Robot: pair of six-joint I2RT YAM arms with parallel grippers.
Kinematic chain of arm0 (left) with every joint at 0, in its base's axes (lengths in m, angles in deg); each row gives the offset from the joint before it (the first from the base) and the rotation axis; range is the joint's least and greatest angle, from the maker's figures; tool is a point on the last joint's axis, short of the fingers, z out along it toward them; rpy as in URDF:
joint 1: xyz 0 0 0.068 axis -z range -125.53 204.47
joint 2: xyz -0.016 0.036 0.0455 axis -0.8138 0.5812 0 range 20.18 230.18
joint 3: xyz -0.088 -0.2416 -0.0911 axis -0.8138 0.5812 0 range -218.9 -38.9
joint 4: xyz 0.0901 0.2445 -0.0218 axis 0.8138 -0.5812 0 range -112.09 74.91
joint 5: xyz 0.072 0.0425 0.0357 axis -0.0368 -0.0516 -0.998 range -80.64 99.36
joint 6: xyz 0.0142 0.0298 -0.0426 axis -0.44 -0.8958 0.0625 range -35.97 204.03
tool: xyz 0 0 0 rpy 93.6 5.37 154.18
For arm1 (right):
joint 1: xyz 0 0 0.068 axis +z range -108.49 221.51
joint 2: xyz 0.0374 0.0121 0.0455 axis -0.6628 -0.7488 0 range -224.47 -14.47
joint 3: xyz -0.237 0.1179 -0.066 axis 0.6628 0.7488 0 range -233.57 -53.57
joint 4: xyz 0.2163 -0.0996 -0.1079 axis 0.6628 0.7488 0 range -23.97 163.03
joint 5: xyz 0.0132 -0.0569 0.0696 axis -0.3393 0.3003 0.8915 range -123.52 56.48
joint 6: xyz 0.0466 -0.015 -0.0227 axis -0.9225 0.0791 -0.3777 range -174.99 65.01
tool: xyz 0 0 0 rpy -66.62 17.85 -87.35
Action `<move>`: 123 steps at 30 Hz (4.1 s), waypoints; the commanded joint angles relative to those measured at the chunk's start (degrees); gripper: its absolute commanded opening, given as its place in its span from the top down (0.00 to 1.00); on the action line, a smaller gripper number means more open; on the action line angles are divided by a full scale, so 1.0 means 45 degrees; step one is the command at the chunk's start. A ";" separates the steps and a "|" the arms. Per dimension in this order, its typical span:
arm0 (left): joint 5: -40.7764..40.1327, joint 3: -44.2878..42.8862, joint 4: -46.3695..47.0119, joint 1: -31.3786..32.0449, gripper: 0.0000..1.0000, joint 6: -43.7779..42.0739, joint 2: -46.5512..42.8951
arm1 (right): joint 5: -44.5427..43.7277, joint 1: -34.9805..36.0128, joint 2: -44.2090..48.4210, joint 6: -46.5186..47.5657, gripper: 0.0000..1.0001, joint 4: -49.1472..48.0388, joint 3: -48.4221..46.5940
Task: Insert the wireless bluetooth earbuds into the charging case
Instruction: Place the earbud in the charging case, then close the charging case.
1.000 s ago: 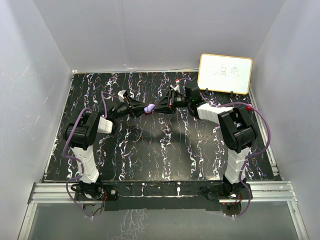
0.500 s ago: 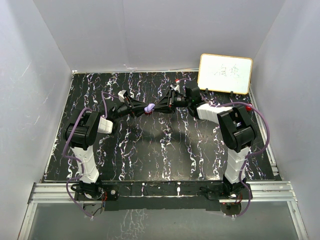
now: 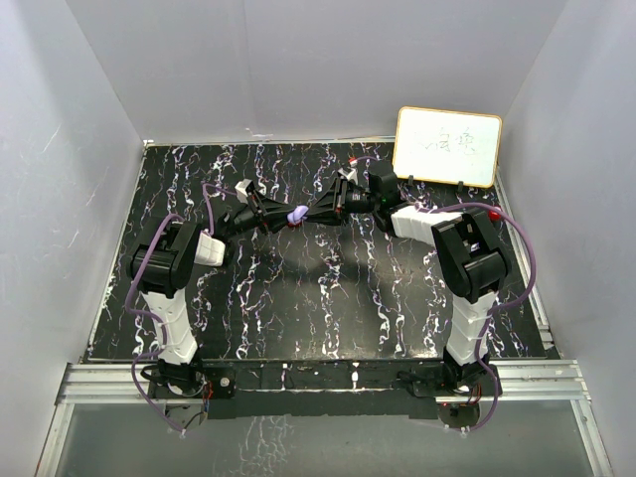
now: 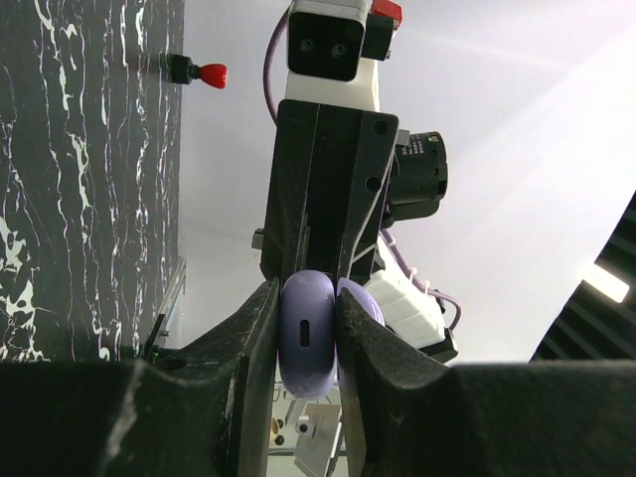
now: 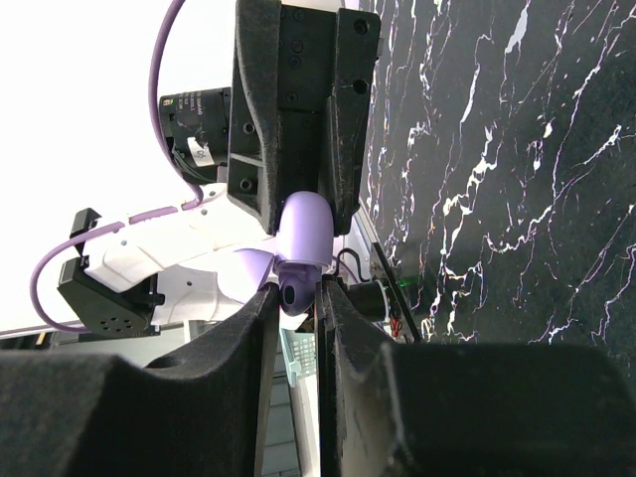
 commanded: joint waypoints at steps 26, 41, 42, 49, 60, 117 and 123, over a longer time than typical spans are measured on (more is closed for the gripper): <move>0.0192 0.0146 0.2403 0.0295 1.00 0.0845 0.0224 | -0.0303 0.0003 -0.0173 0.0086 0.78 -0.0895 0.0075; 0.0189 0.0120 0.2416 0.0299 1.00 0.0914 0.0125 | -0.0329 -0.0329 0.0001 0.0087 0.78 -0.0854 0.0168; 0.0191 0.0099 0.2434 0.0298 1.00 0.0951 0.0126 | -0.0339 -0.0354 -0.0001 0.0094 0.78 -0.0853 0.0173; 0.0192 0.0068 0.2565 0.0310 1.00 0.1054 0.0170 | -0.0304 -0.0418 0.0064 0.0106 0.78 -0.0856 0.0197; 0.0123 -0.0083 0.2873 0.0278 1.00 0.1384 0.0311 | -0.0258 -0.1297 0.1102 0.0983 0.78 -0.0249 0.1370; -0.2399 0.1696 0.4620 -0.0011 1.00 0.4808 -0.1891 | -0.7982 0.1051 0.1598 1.2029 0.43 0.5227 -0.3944; -0.2387 0.1636 0.4565 0.0066 1.00 0.4768 -0.1750 | -0.8035 0.1557 0.1180 1.2179 0.43 0.5441 -0.4732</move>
